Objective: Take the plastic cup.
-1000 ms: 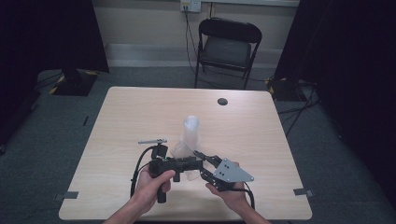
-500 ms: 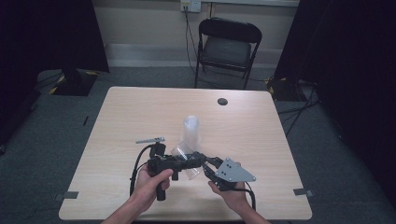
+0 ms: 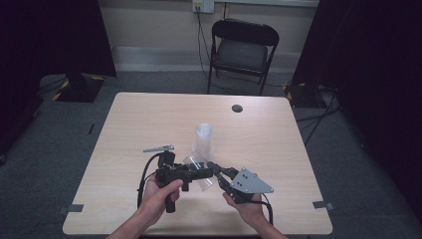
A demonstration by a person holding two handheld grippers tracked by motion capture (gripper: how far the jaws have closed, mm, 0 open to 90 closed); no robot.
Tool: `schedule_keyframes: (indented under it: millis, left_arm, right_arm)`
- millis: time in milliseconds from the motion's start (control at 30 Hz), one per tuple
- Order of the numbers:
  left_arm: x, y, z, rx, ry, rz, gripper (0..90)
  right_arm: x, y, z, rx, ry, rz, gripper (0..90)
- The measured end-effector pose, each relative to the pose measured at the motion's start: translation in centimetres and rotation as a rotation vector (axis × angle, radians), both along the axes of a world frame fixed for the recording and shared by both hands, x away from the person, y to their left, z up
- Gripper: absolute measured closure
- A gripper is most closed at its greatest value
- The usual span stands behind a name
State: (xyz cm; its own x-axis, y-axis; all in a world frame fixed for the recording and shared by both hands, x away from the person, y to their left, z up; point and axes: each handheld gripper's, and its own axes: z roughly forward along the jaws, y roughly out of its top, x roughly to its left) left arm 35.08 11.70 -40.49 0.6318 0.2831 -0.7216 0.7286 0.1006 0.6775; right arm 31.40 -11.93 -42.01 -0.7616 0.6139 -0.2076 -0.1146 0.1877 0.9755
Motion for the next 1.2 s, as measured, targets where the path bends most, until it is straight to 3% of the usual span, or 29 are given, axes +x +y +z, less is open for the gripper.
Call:
schedule_keyframes:
  millis: [333,367,600,867,1000,1033,1167,1200]
  left_arm:
    - [0.3,0.7,0.0,0.025,-0.031,0.051,18.2]
    - [0.4,0.8,0.0,0.037,-0.039,0.056,17.9]
    - [0.5,1.3,0.2,0.037,-0.066,0.088,17.8]
    - [0.6,2.1,0.5,0.060,-0.110,0.124,16.6]
    - [0.6,2.3,0.5,0.102,-0.148,0.142,16.6]
    - [0.5,2.3,0.5,0.125,-0.173,0.138,16.6]
    - [0.5,2.3,0.5,0.130,-0.201,0.135,15.9]
    - [0.5,2.3,0.6,0.145,-0.224,0.131,15.9]
  right_arm:
    - [0.2,-0.5,-0.1,-0.005,0.023,-0.011,90.0]
    - [0.3,-0.5,-0.1,-0.014,0.049,-0.013,90.0]
    - [0.5,-1.0,0.0,-0.017,0.074,-0.026,89.9]
    - [1.4,-1.7,0.2,-0.003,0.154,-0.018,90.0]
    - [1.6,-2.0,0.2,0.002,0.189,-0.009,90.0]
    - [1.6,-2.1,0.3,0.001,0.205,-0.005,90.0]
    - [1.7,-2.3,0.3,-0.010,0.232,-0.013,90.0]
    - [1.8,-2.6,0.3,-0.013,0.260,-0.017,90.0]
